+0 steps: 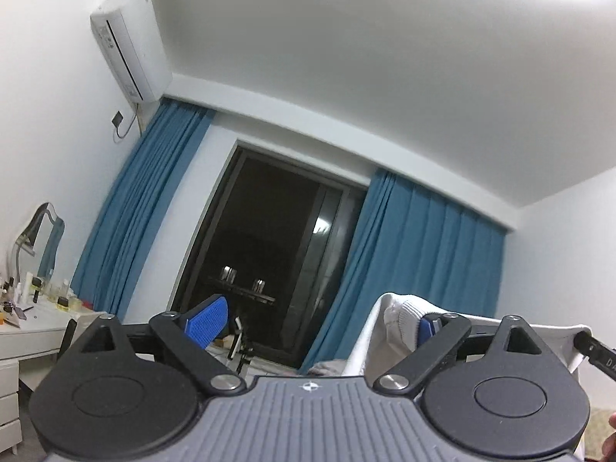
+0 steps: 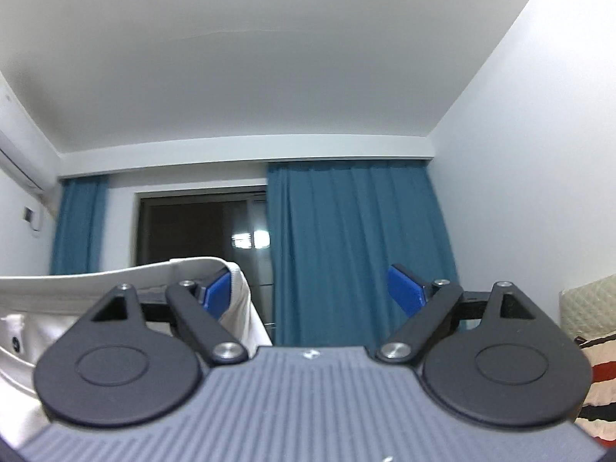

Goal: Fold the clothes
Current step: 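Lift the T-shirt high by the shoulders with both grippers, then lay the T-shirt flat on the bed, collar first, and release both grippers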

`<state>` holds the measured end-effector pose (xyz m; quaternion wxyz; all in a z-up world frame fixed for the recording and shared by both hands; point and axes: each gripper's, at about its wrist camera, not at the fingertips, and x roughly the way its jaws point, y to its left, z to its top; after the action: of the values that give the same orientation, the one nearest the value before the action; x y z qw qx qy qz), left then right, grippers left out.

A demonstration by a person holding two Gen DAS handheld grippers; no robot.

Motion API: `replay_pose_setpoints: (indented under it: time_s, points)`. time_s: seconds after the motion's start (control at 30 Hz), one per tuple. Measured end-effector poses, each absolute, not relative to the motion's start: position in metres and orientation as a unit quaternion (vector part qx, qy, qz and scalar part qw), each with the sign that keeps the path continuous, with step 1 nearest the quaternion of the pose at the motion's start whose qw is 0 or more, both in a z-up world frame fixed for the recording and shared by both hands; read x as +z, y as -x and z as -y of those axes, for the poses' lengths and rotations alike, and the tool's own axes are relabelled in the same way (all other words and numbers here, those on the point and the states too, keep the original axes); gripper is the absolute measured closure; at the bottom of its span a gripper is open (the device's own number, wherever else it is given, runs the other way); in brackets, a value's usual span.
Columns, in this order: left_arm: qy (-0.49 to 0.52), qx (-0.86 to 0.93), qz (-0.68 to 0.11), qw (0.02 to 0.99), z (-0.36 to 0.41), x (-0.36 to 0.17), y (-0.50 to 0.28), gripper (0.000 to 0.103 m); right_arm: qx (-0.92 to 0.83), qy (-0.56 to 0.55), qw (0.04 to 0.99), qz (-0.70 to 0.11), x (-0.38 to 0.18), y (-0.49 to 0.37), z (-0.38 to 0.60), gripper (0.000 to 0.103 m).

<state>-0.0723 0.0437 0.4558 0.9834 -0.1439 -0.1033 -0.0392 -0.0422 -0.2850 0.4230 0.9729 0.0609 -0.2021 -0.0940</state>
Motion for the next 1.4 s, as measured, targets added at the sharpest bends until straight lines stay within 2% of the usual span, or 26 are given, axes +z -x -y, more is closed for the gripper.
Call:
replay_pose_setpoints:
  time_s: [0.17, 0.4, 0.6, 0.77, 0.9, 1.0, 1.07, 1.17, 1.27, 1.4]
  points:
    - [0.131, -0.025, 0.034, 0.990, -0.032, 0.390, -0.039, 0.008, -0.105, -0.072, 0.981, 0.144, 0.381, -0.038, 0.296, 0.016]
    - [0.132, 0.010, -0.065, 0.989, -0.023, 0.257, -0.229, 0.008, -0.103, -0.066, 0.992, 0.025, 0.261, -0.202, 0.302, 0.017]
    - [0.130, 0.032, -0.158, 0.978, -0.016, 0.133, -0.424, 0.008, -0.121, -0.076, 0.987, -0.078, 0.153, -0.389, 0.312, 0.018]
    - [0.123, 0.046, -0.303, 0.944, -0.026, -0.007, -0.571, 0.011, -0.080, -0.064, 0.972, -0.209, 0.036, -0.513, 0.322, 0.019]
    - [0.099, 0.026, -0.445, 0.890, -0.025, -0.088, -0.641, 0.012, -0.021, -0.030, 0.937, -0.348, -0.047, -0.596, 0.323, 0.019]
    - [-0.002, -0.016, -0.519, 0.855, -0.012, -0.114, -0.651, 0.006, 0.022, 0.012, 0.899, -0.437, -0.080, -0.618, 0.307, 0.018]
    - [-0.007, -0.038, -0.518, 0.854, -0.012, -0.098, -0.650, 0.005, 0.039, 0.019, 0.893, -0.447, -0.077, -0.622, 0.301, 0.016]
    - [-0.014, -0.071, -0.517, 0.853, -0.011, -0.075, -0.648, 0.005, 0.080, -0.003, 0.872, -0.483, -0.062, -0.627, 0.296, 0.019]
    - [0.002, -0.089, -0.480, 0.873, -0.015, -0.042, -0.635, 0.002, 0.096, -0.006, 0.879, -0.468, -0.041, -0.615, 0.284, 0.019]
    - [0.033, -0.094, -0.427, 0.899, -0.018, -0.003, -0.585, 0.002, 0.065, -0.030, 0.913, -0.401, -0.011, -0.570, 0.274, 0.019]
